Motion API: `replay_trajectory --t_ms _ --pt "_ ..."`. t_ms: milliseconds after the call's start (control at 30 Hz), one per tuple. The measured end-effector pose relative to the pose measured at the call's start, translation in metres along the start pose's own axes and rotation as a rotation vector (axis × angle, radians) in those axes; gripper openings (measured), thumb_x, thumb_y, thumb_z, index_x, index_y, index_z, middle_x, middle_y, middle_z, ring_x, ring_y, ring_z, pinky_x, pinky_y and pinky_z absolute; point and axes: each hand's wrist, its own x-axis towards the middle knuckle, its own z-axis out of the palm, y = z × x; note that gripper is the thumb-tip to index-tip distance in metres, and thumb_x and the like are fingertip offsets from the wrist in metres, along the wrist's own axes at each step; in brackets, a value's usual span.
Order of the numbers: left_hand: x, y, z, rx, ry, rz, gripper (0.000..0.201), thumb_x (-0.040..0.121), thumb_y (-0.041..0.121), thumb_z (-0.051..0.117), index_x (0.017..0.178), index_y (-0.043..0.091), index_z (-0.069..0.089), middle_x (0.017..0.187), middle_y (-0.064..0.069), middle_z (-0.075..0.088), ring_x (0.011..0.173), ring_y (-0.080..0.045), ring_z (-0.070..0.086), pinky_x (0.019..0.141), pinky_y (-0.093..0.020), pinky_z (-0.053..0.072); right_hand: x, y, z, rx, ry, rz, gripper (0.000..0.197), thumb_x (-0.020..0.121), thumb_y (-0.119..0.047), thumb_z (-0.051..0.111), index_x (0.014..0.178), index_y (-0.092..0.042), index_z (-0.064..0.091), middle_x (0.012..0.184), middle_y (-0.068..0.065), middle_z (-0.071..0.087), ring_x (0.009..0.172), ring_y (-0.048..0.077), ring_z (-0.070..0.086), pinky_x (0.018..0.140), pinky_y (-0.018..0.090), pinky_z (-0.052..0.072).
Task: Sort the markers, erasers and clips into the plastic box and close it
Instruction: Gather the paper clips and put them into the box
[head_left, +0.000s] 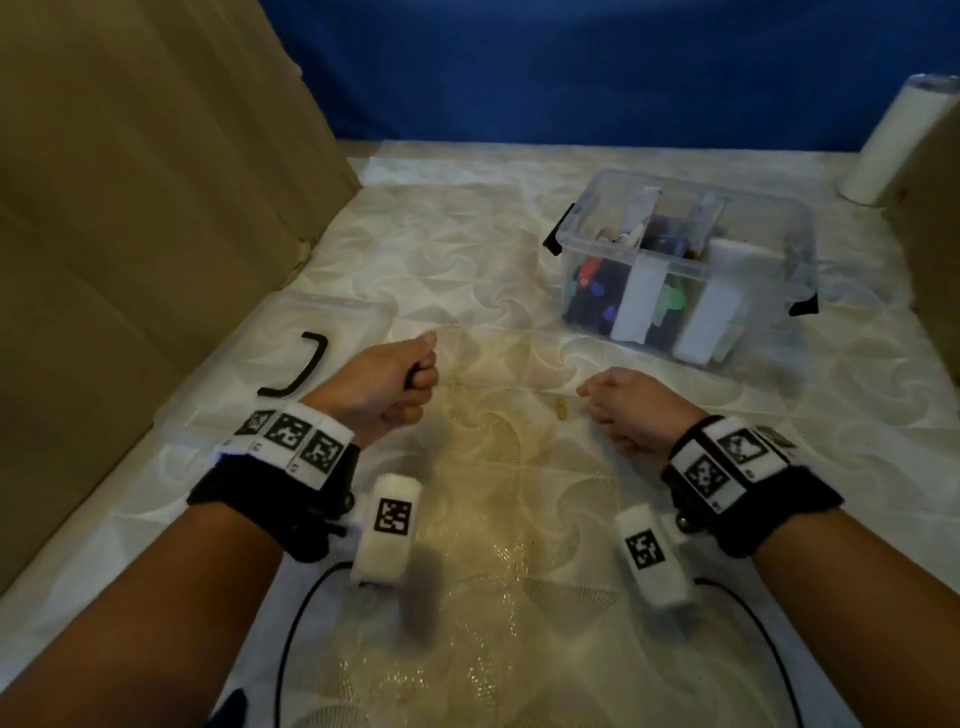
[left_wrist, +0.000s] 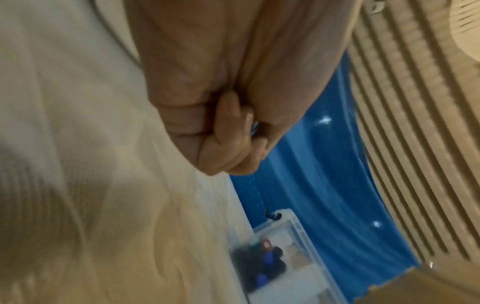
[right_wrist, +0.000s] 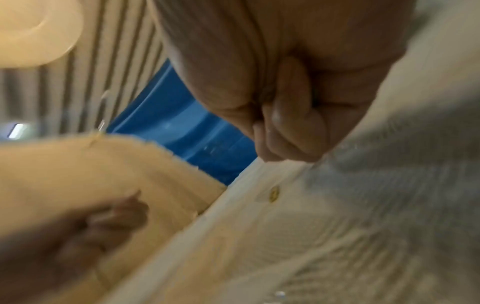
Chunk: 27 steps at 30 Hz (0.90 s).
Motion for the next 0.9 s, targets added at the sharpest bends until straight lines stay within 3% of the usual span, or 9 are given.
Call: replay_trajectory --t_ms 100,167,233,300,367,433,500,700,900 --pt "-0.020 0.006 -0.024 0.508 0.215 0.044 0.027 0.100 0.021 0.036 0.082 0.013 0.054 0.063 -0.003 0.042 0.041 -0.009 0.039 0.040 -0.018 0.028 0.013 -0.007 0.011 -0.605 0.023 -0.035 0.023 0.095 -0.006 0.035 0.081 -0.011 0.053 0.088 0.013 0.056 0.077 0.023 0.055 0.068 0.032 0.043" --pt "-0.034 0.006 -0.047 0.994 0.374 0.044 0.029 0.101 0.020 0.036 0.100 0.006 0.061 0.088 -0.010 0.059 0.073 -0.021 0.056 0.063 -0.026 0.039 0.021 -0.008 0.019 -0.713 0.068 -0.051 0.017 0.095 -0.013 0.039 0.083 -0.007 0.050 0.097 0.016 0.051 0.087 0.025 0.049 0.076 0.033 0.039" --pt "-0.046 0.002 -0.067 1.282 0.422 -0.080 0.035 0.101 0.023 0.036 0.106 0.002 0.063 0.109 -0.015 0.064 0.099 -0.029 0.059 0.080 -0.029 0.040 0.021 -0.009 0.025 -0.825 0.081 -0.053 0.024 0.095 -0.023 0.044 0.103 -0.003 0.055 0.102 0.018 0.056 0.091 0.028 0.053 0.077 0.034 0.040" --pt "-0.060 -0.007 -0.080 1.352 0.396 -0.232 0.037 0.100 0.028 0.041 0.103 0.002 0.067 0.112 -0.017 0.065 0.096 -0.028 0.059 0.079 -0.028 0.039 0.022 -0.008 0.029 -0.913 0.076 -0.062 0.029 0.094 -0.026 0.045 0.108 -0.004 0.060 0.109 0.017 0.062 0.101 0.033 0.060 0.082 0.037 0.045" --pt "-0.072 -0.017 -0.087 1.430 0.358 -0.344 0.043 0.097 0.038 0.047 0.101 0.000 0.067 0.106 -0.018 0.066 0.084 -0.026 0.057 0.070 -0.026 0.036 0.022 -0.009 0.032 -0.954 0.076 -0.088 0.020 0.094 -0.022 0.047 0.096 -0.009 0.061 0.105 0.013 0.065 0.095 0.032 0.061 0.084 0.037 0.048" --pt "-0.078 -0.030 -0.092 1.489 0.332 -0.386 0.052 0.089 0.048 0.055 0.089 -0.002 0.065 0.083 -0.013 0.065 0.081 -0.031 0.061 0.061 -0.027 0.034 0.020 -0.011 0.032 -0.988 0.078 -0.082 0.015 0.093 -0.018 0.048 0.091 -0.011 0.061 0.092 0.008 0.062 0.084 0.028 0.058 0.081 0.035 0.048" --pt "-0.078 -0.039 -0.096 1.466 0.320 -0.404 0.046 0.081 0.054 0.063 0.066 0.011 0.059 0.062 -0.002 0.050 0.073 -0.027 0.059 0.058 -0.026 0.035 0.019 -0.012 0.033 -1.046 0.082 -0.082 0.017 0.093 -0.016 0.047 0.097 -0.010 0.063 0.088 0.004 0.056 0.081 0.025 0.056 0.078 0.033 0.046" --pt "-0.068 -0.041 -0.099 1.427 0.270 -0.386 0.045 0.079 0.037 0.071 0.047 0.016 0.048 0.051 0.002 0.042 0.048 -0.012 0.038 0.049 -0.022 0.030 0.018 -0.011 0.029 -1.109 0.027 -0.083 0.033 0.094 -0.012 0.040 0.124 0.000 0.047 0.123 0.016 0.059 0.109 0.031 0.060 0.092 0.037 0.047" --pt "-0.063 -0.032 -0.085 1.505 0.247 -0.417 0.032 0.069 0.024 0.069 0.049 0.015 0.046 0.053 0.002 0.041 0.052 -0.015 0.039 0.048 -0.020 0.030 0.015 -0.009 0.014 -1.026 -0.086 -0.125 0.026 0.098 -0.011 0.040 0.115 0.002 0.054 0.117 0.017 0.063 0.086 0.022 0.051 0.066 0.025 0.037"
